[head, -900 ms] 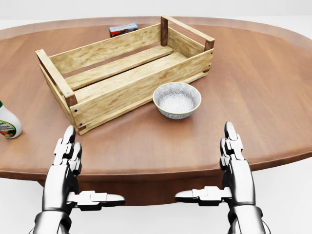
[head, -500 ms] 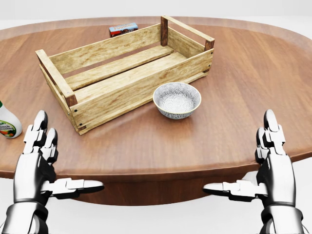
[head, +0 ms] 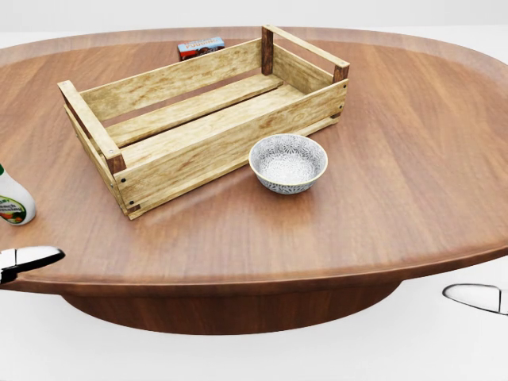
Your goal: Pick up the salad dressing and put it in the tray.
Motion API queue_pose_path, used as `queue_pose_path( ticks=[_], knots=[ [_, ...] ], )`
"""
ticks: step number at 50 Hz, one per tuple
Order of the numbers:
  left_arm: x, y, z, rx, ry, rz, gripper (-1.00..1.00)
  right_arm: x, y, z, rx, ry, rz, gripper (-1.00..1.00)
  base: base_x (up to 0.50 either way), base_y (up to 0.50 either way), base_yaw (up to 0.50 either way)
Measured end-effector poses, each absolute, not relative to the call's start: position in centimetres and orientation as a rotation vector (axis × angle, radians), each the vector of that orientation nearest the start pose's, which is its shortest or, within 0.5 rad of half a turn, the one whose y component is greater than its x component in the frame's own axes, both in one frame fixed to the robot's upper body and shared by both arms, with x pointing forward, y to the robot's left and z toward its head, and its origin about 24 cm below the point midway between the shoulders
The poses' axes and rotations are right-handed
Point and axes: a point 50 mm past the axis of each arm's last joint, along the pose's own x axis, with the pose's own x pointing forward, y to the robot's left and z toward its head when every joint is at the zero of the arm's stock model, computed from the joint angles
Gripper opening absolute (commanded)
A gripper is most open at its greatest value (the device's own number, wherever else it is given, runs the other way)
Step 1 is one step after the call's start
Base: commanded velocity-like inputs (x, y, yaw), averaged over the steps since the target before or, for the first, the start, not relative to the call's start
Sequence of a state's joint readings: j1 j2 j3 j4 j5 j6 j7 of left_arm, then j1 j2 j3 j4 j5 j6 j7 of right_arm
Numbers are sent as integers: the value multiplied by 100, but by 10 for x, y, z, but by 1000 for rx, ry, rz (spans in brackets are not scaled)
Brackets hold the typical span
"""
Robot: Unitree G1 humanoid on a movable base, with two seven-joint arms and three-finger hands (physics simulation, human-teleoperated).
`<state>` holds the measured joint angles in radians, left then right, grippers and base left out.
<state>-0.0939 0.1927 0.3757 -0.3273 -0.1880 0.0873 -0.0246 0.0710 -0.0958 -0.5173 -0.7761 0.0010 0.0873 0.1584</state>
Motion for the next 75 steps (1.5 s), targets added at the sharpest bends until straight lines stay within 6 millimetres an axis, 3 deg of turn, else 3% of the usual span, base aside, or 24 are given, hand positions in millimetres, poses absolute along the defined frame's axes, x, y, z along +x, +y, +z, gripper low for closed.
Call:
queue_pose_path(
  ticks=[16, 26, 44, 75],
  knots=[
    [198, 317, 214, 65, -646, 468, 100, 135, -255, 233, -406, -775, -392, 100, 0, 0, 0],
    [176, 342, 231, 63, -716, 550, 100, 139, -250, 234, -545, -727, -406, 100, 0, 35, 0],
    [165, 353, 241, 57, -755, 589, 100, 146, -256, 225, -623, -636, -461, 100, 4, 50, 0],
    [167, 356, 236, 58, -726, 588, 100, 144, -256, 223, -646, -610, -458, 100, 30, 48, 0]
  ],
)
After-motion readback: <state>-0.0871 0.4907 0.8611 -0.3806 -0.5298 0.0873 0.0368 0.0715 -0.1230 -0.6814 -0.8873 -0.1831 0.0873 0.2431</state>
